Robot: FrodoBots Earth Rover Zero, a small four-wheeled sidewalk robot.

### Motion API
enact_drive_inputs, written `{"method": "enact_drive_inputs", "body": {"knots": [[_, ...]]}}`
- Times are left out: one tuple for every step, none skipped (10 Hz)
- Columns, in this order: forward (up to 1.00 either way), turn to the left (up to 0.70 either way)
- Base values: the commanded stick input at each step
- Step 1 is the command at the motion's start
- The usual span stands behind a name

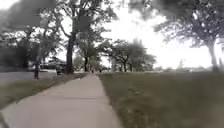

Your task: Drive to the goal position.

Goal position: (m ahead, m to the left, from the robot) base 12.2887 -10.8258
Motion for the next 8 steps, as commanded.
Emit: {"method": "enact_drive_inputs", "body": {"knots": [[0.00,0.00],[0.00,0.00],[0.00,0.00],[0.00,0.00],[0.00,0.00],[0.00,0.00],[0.00,0.00],[0.00,0.00]]}}
